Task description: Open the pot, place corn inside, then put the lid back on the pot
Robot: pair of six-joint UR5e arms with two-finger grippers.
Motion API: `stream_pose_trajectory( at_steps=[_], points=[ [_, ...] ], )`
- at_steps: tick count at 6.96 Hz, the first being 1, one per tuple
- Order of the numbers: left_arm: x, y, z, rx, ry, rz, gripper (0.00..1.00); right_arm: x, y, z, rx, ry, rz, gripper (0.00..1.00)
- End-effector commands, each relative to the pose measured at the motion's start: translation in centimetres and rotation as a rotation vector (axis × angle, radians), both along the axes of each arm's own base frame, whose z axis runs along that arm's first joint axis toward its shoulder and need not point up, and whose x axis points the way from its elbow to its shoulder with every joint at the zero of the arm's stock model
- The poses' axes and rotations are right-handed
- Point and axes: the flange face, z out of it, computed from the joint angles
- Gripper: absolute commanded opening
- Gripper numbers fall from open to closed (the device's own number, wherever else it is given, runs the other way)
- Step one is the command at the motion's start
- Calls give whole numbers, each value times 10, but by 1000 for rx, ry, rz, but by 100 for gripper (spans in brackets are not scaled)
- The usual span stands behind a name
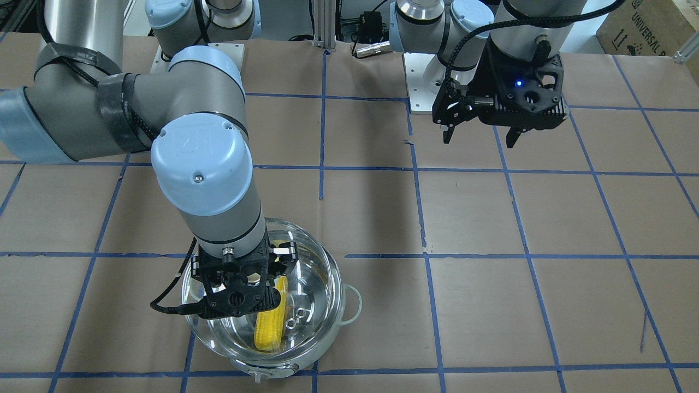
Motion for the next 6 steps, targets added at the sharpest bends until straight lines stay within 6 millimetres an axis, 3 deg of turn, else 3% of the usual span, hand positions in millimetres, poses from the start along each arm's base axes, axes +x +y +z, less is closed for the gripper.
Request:
stream_pose_trajectory(
  at_steps=[1,4,6],
  points=[
    [-1,-7,-9,18,12,10,100,0,1,-4,-28,-5,-2,3],
    [28,-3,1,-28,13,115,100,2,0,-19,-3,0,-13,3],
    [27,-2,-7,-11,26,119,100,6,4,-25,10,1,-16,3]
  ],
)
